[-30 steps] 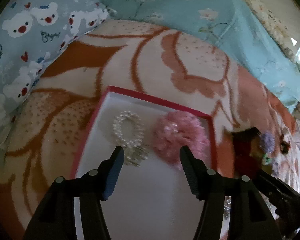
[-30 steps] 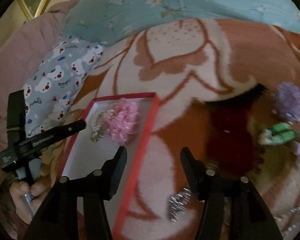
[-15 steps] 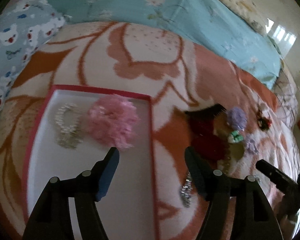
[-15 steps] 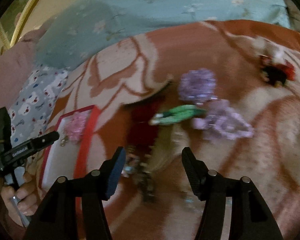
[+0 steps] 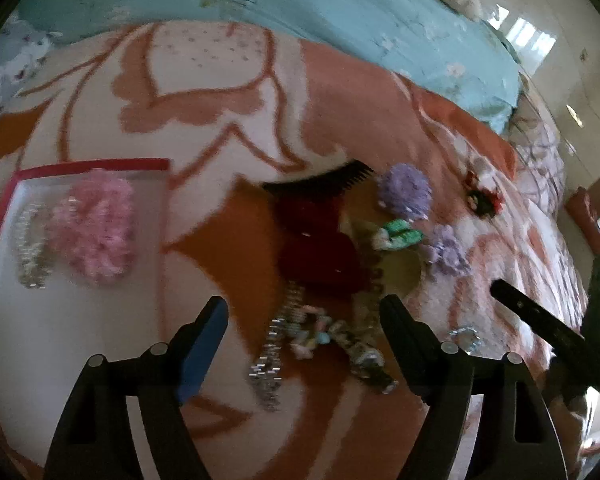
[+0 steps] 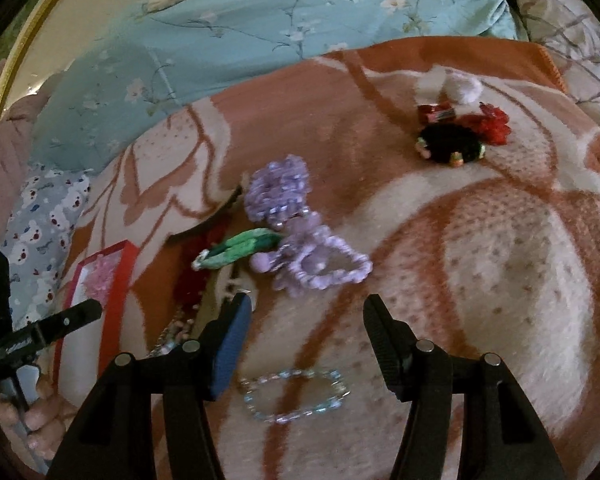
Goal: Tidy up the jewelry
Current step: 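Move both open tools back over the jewelry pile, then grasp the olive claw clip with the left tool while the right tool grasps the lavender scrunchie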
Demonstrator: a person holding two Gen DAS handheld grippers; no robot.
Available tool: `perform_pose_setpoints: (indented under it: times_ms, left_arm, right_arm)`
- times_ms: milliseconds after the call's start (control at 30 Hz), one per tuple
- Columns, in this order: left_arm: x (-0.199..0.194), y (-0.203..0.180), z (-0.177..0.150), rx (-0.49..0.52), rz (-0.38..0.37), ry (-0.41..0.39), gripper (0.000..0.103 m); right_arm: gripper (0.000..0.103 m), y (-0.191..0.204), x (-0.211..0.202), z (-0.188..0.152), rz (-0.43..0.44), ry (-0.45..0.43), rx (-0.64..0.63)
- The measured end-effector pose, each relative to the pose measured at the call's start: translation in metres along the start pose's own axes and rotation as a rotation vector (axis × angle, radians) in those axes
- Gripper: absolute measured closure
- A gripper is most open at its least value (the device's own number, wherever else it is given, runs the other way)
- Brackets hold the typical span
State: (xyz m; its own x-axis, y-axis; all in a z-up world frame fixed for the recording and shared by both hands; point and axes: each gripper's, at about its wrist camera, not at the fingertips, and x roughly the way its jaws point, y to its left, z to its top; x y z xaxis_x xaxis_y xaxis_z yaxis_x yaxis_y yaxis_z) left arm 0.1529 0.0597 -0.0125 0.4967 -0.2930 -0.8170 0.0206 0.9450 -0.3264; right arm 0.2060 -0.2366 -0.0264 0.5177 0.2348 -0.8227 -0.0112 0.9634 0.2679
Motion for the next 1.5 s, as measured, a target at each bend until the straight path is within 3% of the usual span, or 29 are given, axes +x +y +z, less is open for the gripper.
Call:
perform_pose_setpoints:
  times_ms: [367,733,833,867,900,967,1033,1200,1500]
  left_arm:
    - [0.065,-0.039,0.012,0.025,-0.068,0.082,0.021]
    - [0.138,-0.047,0.035,-0.042,-0.093,0.154,0.021]
    - [0.149,-0.047,0.039,-0.038,-0.087,0.159,0.022]
    - [0.151,-0.049,0.039,-0.029,-0.082,0.157,0.022]
    - [0.153,-0.051,0.040,-0.016,-0.075,0.152,0.024]
    - [0.155,-0.056,0.038,0.011,-0.068,0.147,0.031]
    - [0.152,-0.062,0.035,0.040,-0.087,0.144,0.053]
    - [0.142,-0.072,0.028,0.087,-0.060,0.119,0.060]
    - [0.093,-0.068,0.011,0.104,-0.105,0.073,0.060]
  right_arm:
    - [0.043,-0.022,0.035,0.009,-0.029,0.058,0.027]
    - [0.044,-0.021,0.060,0.021,-0.039,0.062,0.001]
    - [0.061,-0.023,0.063,0.020,-0.065,0.059,-0.007]
    - [0.078,-0.026,0.061,0.020,-0.073,0.061,-0.003]
    - [0.095,-0.028,0.061,0.020,-0.068,0.065,0.007]
    - [0.095,-0.033,0.059,0.019,-0.048,0.066,0.032]
    - [0.096,-0.033,0.055,0.018,-0.046,0.060,0.037]
    - [0.096,-0.026,0.046,0.016,-0.025,0.049,0.024]
    - [0.097,-0.011,0.016,0.016,0.017,-0.002,0.007]
